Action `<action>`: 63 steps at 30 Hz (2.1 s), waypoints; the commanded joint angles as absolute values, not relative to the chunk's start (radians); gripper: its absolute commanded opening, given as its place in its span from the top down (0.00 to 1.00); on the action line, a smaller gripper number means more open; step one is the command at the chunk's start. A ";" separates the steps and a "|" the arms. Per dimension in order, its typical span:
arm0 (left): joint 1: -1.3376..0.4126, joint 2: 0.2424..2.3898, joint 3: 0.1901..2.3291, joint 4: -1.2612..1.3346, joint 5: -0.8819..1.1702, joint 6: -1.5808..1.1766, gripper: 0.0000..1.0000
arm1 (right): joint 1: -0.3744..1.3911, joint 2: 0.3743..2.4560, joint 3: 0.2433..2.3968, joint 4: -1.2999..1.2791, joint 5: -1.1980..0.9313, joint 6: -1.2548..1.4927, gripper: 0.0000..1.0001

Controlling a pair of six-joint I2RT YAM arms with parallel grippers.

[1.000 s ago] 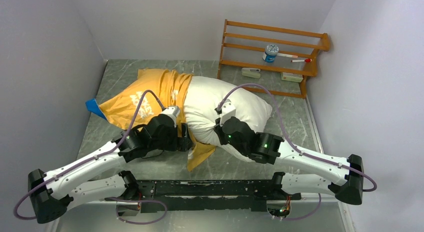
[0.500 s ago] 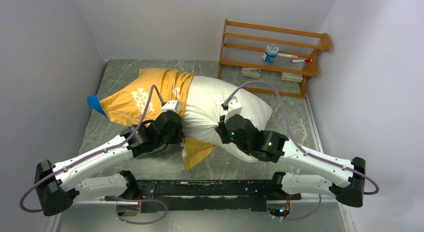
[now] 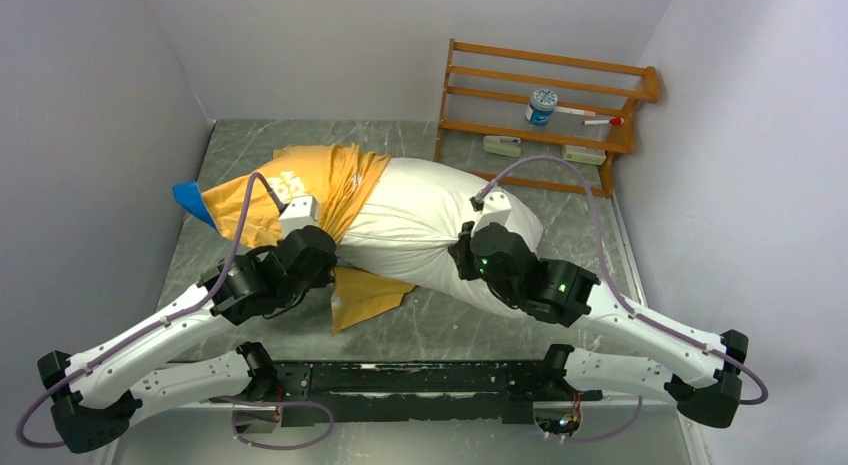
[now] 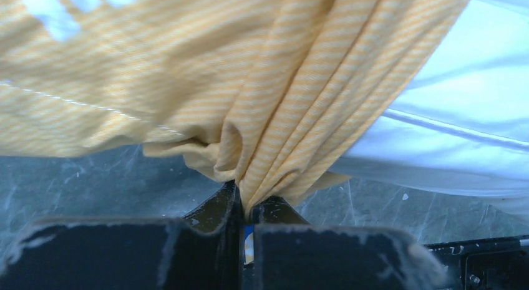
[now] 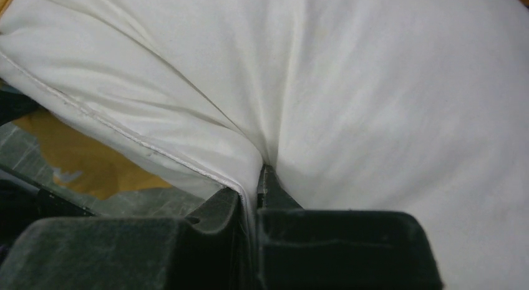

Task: Remove the pillowcase from the pillow
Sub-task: Remove the pillow from the pillowcase.

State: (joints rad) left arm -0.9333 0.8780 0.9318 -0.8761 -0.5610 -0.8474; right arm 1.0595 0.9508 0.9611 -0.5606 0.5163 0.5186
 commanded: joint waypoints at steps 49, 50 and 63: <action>-0.919 0.890 0.941 -0.834 -0.477 -0.701 0.95 | 0.948 1.289 0.842 -0.524 0.504 0.731 0.23; -0.918 0.893 0.969 -0.917 -0.553 -0.730 0.95 | 0.914 1.287 0.801 -0.511 0.450 0.760 0.35; -0.902 0.918 1.160 -0.877 -0.532 -0.551 0.15 | 0.827 1.061 0.553 -0.341 0.195 0.722 0.91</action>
State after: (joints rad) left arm -0.9146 0.9512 1.0977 -0.9920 -0.5682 -0.6601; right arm 0.8558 1.0279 0.6048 -0.0895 0.1623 0.8288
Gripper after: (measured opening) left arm 0.709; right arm 0.069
